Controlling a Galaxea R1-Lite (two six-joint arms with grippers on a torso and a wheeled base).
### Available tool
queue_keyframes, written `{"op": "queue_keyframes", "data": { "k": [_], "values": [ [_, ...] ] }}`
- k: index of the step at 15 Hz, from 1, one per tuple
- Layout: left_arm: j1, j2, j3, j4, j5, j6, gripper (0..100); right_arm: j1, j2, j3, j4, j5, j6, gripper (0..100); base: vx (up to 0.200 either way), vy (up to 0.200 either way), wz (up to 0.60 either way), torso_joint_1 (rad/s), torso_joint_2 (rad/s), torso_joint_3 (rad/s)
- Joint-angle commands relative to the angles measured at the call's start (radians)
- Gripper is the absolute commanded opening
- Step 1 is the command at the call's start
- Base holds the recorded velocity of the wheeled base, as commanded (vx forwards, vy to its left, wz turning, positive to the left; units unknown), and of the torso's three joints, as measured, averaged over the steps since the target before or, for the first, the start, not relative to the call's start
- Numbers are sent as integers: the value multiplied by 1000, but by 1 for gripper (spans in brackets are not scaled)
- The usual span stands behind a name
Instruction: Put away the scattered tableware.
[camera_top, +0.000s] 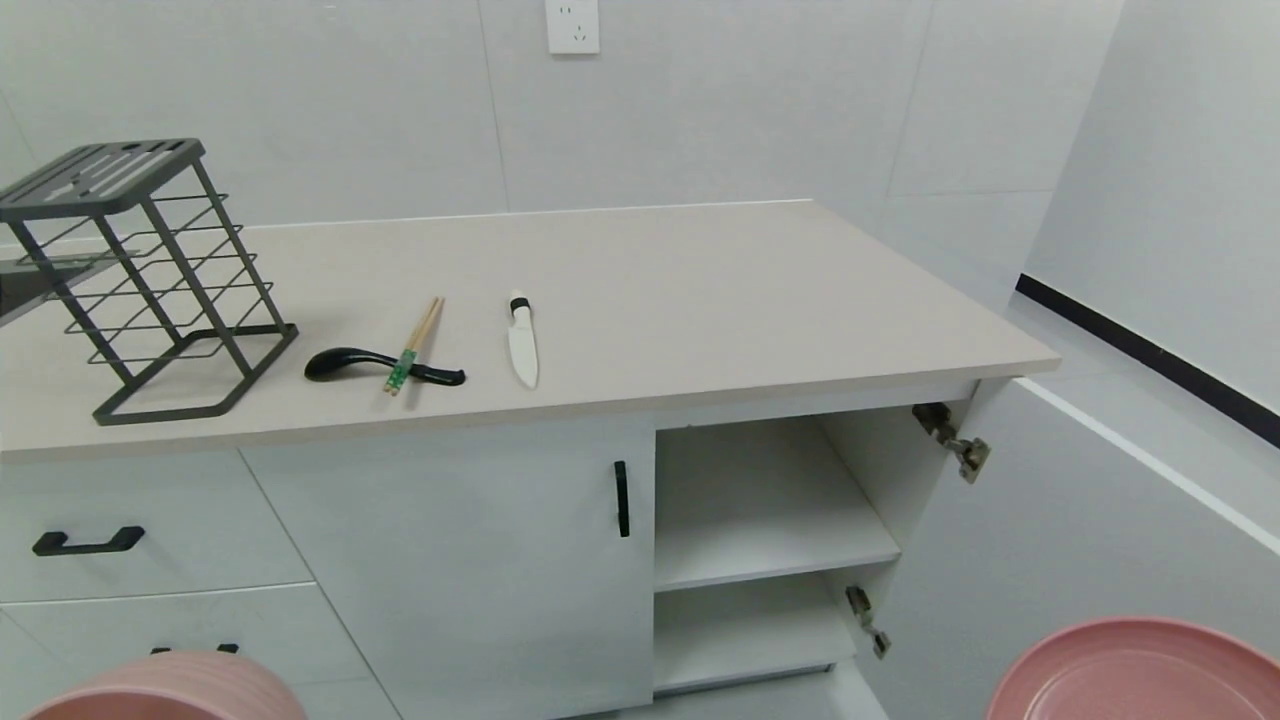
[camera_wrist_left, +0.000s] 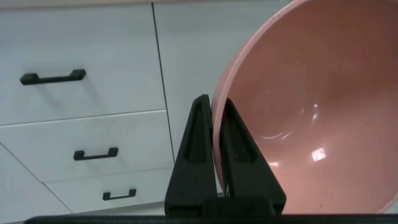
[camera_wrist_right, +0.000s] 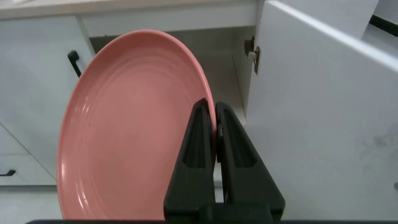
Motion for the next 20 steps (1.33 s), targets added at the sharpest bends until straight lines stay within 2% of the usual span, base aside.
{"op": "queue_keyframes", "data": {
  "k": [1,8,20],
  "values": [
    [0,1,0,0,0,0,0,0,2,0,-1,0,0,0,0,0,0,-246,476,222],
    [0,1,0,0,0,0,0,0,0,0,-1,-1,3,0,0,0,0,-233,385,174],
    [-1,1,0,0,0,0,0,0,2,0,4,-3,-5,0,0,0,0,-21,38,12]
  ]
}}
